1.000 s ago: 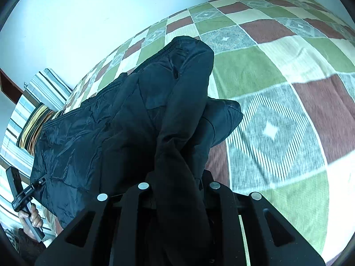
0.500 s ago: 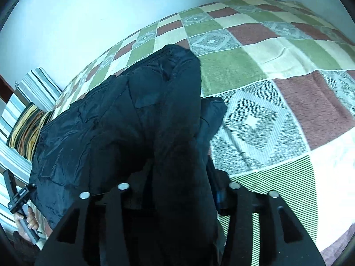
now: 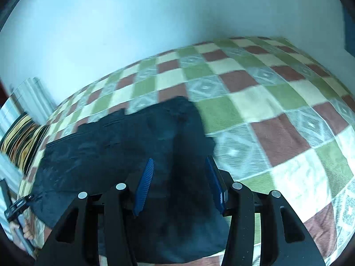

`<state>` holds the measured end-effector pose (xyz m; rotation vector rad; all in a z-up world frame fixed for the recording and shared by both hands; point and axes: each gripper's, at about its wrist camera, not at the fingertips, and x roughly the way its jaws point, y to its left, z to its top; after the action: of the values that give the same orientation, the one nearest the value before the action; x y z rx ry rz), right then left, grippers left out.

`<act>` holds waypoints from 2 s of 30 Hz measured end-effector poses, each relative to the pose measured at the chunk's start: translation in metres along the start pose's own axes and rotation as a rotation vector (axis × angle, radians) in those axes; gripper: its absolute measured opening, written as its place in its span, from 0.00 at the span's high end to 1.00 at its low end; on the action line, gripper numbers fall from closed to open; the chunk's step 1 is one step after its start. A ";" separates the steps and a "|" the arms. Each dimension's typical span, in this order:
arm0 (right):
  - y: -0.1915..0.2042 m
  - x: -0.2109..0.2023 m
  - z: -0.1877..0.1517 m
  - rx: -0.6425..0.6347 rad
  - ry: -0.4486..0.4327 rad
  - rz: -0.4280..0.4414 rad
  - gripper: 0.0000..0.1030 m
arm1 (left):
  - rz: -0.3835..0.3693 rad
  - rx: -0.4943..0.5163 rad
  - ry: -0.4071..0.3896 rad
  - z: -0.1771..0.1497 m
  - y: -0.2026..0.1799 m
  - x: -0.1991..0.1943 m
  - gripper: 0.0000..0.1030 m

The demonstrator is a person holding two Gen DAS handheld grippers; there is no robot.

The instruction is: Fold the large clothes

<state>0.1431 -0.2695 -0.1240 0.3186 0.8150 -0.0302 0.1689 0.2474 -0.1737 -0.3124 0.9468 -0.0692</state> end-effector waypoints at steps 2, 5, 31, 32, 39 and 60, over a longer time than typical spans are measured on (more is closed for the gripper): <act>0.023 0.005 -0.005 -0.043 0.028 0.025 0.53 | 0.003 0.005 0.001 -0.001 -0.002 0.001 0.24; 0.057 0.020 -0.016 -0.117 0.074 0.051 0.54 | 0.022 0.025 0.006 0.000 -0.007 0.004 0.24; 0.174 0.095 -0.066 -0.389 0.157 -0.068 0.53 | 0.072 0.104 0.064 0.026 -0.018 0.033 0.17; 0.174 0.095 -0.066 -0.388 0.157 -0.071 0.53 | 0.071 0.106 0.068 0.026 -0.019 0.035 0.17; 0.176 0.095 -0.070 -0.391 0.143 -0.085 0.53 | 0.077 0.130 0.110 0.024 -0.032 0.054 0.16; 0.180 0.094 -0.074 -0.401 0.108 -0.115 0.53 | -0.052 0.063 0.223 0.030 -0.031 0.077 0.26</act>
<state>0.1823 -0.0674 -0.1905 -0.1062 0.9248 0.0428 0.2406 0.2101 -0.2095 -0.2747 1.1555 -0.1846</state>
